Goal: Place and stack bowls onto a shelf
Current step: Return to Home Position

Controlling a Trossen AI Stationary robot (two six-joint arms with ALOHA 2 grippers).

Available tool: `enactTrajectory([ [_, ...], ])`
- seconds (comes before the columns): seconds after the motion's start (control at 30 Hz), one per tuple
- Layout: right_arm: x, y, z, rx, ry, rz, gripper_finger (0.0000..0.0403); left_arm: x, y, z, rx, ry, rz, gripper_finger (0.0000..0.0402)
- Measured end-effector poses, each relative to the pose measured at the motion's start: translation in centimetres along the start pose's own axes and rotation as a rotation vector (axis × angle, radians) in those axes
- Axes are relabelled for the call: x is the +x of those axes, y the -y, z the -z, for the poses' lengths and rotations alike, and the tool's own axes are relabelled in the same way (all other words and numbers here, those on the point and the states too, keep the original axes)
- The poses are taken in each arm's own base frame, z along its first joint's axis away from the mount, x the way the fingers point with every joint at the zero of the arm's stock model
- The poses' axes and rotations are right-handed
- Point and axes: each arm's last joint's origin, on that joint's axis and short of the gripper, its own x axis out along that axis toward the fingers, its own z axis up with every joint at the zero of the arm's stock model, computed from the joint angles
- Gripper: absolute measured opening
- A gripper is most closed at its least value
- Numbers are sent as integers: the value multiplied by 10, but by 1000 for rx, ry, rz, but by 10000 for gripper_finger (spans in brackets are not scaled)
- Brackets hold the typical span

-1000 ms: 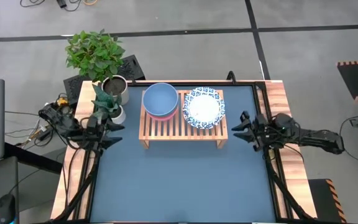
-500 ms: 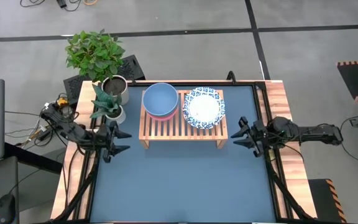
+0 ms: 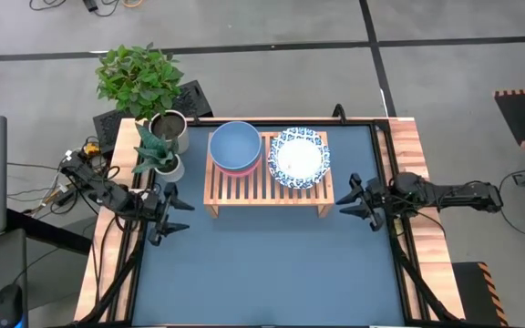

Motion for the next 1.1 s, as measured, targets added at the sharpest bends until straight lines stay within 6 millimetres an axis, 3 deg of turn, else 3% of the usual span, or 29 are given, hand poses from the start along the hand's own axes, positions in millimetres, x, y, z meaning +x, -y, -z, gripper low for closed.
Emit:
enactTrajectory([
  [1.1,0,2,7,18,-72,17,144,0,0,1,-46,-2,-12,251],
])
